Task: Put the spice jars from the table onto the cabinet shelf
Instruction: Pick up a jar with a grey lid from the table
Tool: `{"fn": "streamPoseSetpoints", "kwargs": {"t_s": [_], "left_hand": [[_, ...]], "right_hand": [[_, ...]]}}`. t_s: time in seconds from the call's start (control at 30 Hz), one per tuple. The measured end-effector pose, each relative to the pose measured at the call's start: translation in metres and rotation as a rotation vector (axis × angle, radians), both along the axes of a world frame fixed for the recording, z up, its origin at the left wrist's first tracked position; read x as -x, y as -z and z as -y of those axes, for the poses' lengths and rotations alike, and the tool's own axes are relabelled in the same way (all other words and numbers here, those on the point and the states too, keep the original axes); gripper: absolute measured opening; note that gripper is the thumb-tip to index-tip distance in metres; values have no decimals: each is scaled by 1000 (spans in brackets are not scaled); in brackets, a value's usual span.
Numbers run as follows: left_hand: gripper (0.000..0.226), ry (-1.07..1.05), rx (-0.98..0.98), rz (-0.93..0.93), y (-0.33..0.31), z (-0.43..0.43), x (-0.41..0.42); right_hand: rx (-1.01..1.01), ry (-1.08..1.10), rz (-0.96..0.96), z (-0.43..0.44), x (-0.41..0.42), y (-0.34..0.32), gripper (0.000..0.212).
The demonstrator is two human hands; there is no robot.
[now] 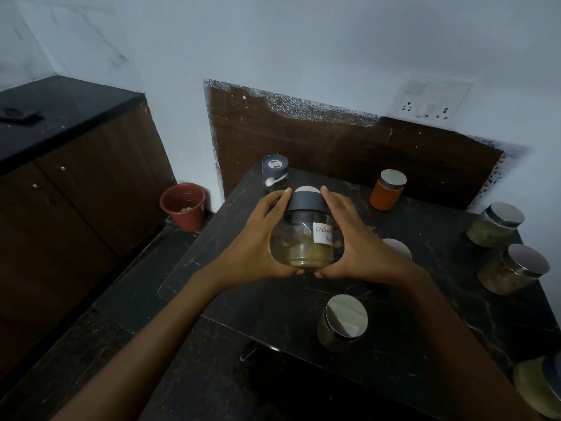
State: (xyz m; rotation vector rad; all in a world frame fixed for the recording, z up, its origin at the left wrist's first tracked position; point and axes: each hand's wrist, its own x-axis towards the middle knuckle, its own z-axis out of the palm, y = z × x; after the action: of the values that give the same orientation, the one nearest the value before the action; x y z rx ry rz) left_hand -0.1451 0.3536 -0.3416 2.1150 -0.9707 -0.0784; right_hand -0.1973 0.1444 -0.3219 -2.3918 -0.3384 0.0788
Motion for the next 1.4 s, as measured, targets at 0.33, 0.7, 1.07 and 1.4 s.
{"fn": "streamPoseSetpoints", "kwargs": {"t_s": [0.33,0.7,1.07,1.4], "left_hand": [[129,36,5,-78,9,0,3],[122,8,76,-103,9,-3,3],[123,-4,39,-69,-8,-9,3],[124,69,50,137,-61,-19,-37]], "right_hand": [[44,-10,-53,2,2,0,132],[21,-8,-79,8,3,-1,133],[29,-18,-48,3,4,-11,133],[114,80,206,-11,-18,-61,132]]}}
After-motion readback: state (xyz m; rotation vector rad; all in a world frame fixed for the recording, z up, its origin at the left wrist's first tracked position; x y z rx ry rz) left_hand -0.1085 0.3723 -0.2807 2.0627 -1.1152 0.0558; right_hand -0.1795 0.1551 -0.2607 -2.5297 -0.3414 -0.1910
